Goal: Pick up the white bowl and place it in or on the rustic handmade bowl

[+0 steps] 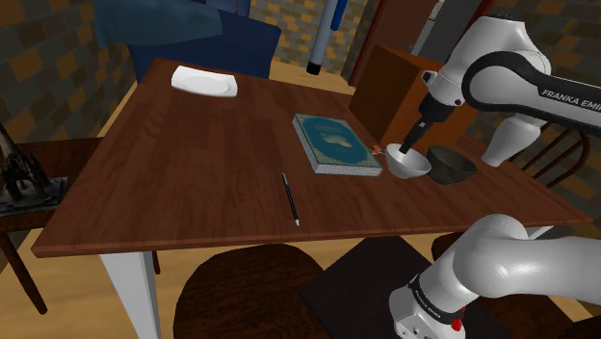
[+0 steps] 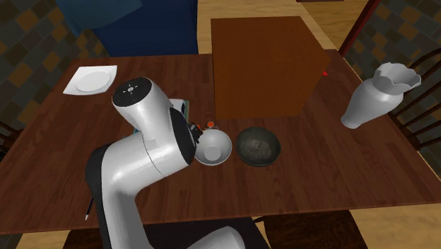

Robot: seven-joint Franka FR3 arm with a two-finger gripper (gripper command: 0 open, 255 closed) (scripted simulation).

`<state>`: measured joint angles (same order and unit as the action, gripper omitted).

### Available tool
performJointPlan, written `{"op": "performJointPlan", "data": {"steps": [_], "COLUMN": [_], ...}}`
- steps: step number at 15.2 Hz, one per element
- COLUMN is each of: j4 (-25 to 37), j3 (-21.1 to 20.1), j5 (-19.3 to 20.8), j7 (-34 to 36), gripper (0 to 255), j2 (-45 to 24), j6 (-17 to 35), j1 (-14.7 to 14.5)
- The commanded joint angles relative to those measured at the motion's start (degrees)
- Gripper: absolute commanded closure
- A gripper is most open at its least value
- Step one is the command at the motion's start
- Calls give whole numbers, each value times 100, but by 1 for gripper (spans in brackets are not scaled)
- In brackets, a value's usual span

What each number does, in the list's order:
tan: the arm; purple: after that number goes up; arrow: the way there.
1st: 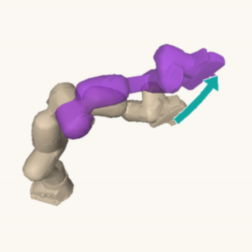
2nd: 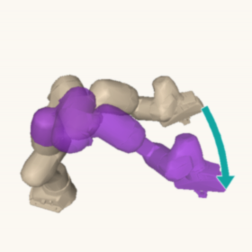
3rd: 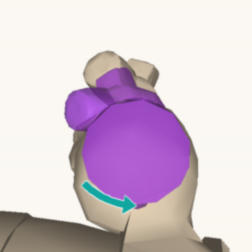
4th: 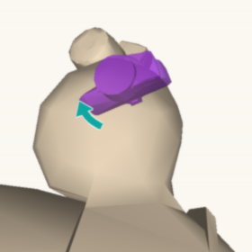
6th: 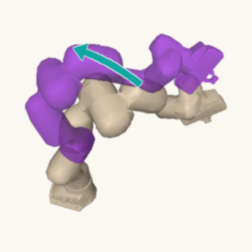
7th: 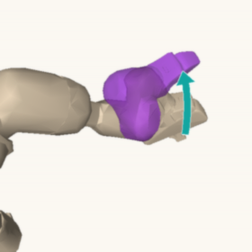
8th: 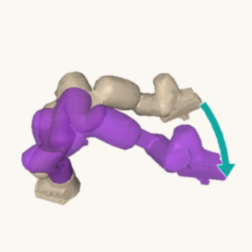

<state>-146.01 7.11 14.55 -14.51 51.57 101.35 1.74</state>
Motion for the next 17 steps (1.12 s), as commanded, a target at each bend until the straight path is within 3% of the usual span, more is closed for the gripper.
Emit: {"op": "performJointPlan", "data": {"steps": [1, 9, 17], "j4": [-326, -868, -867], "j3": [124, 304, 304], "j5": [202, 386, 386], "j7": [-96, -78, -78], "gripper": [0, 0, 0], "j2": [40, -55, -54], "j6": [255, 899, 898], "j1": [89, 170, 170]}}
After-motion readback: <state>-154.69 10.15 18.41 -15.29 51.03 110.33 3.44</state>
